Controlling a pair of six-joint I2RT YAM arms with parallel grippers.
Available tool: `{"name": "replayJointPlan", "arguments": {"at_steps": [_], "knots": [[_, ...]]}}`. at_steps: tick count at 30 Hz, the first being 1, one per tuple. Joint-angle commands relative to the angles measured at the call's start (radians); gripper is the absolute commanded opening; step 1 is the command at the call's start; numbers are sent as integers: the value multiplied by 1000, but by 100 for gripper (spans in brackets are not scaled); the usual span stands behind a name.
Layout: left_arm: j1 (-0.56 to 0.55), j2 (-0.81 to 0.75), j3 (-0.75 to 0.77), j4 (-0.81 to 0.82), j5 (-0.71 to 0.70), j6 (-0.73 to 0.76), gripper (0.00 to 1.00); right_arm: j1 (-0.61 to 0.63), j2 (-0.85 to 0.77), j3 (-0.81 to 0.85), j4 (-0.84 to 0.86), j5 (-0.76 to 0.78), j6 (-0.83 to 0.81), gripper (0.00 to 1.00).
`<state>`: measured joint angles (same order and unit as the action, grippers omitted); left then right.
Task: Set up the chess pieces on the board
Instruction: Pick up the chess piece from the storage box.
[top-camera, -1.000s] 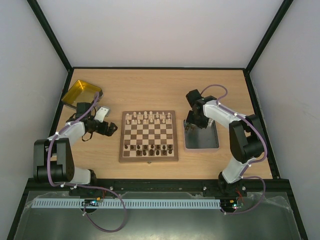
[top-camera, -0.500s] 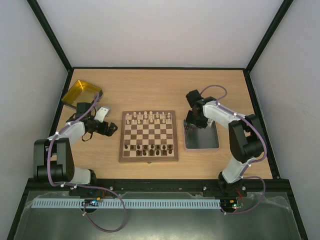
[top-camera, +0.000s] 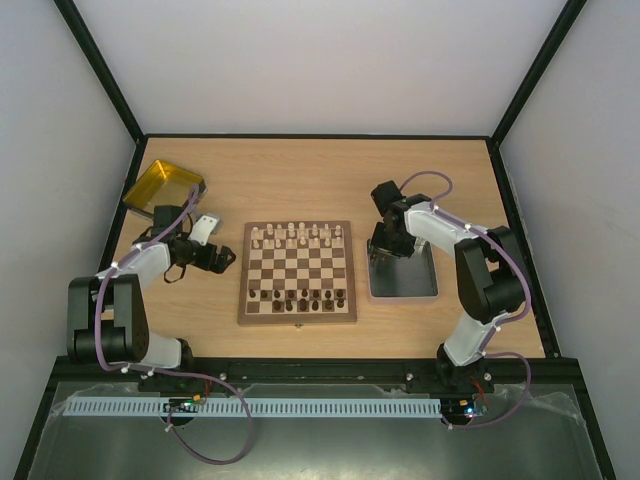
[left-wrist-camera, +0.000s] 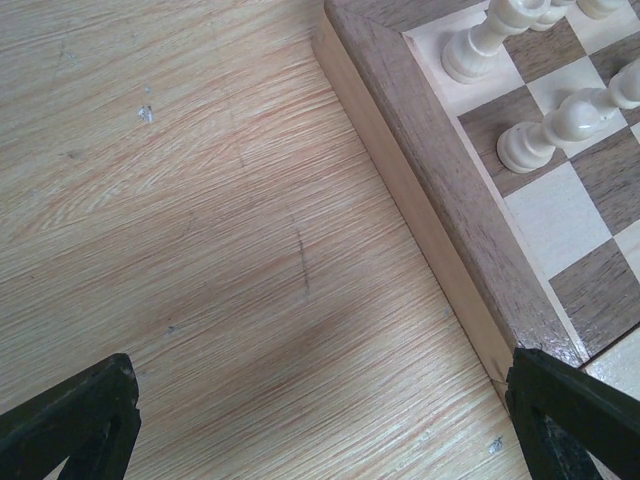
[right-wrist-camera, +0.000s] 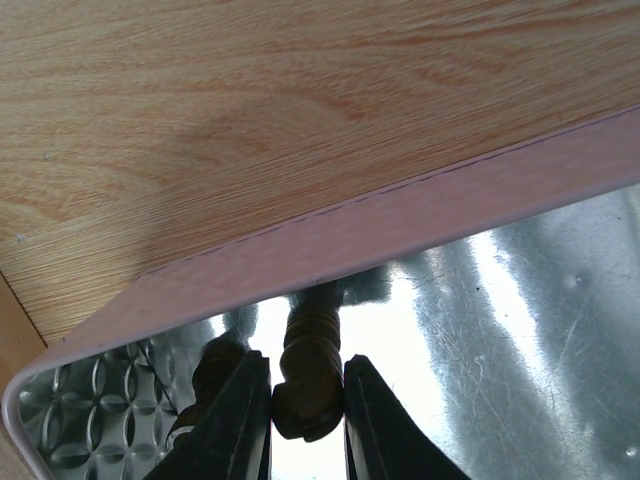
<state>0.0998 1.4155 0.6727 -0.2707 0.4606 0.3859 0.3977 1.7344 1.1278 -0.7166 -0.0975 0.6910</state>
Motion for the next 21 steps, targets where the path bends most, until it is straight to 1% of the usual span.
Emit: {"name": "replayJointPlan", "arguments": {"at_steps": [1,13,21], "knots": [[5,13,22,-19,19,16,100,1,-15,-4,-10,23,-7,15],[5,9,24,-22,20,15,99,1,-122,0,-82,75,-26,13],[5,2,23,-24,17,15,99,1,-130,-24,-76,72,-30,11]]}}
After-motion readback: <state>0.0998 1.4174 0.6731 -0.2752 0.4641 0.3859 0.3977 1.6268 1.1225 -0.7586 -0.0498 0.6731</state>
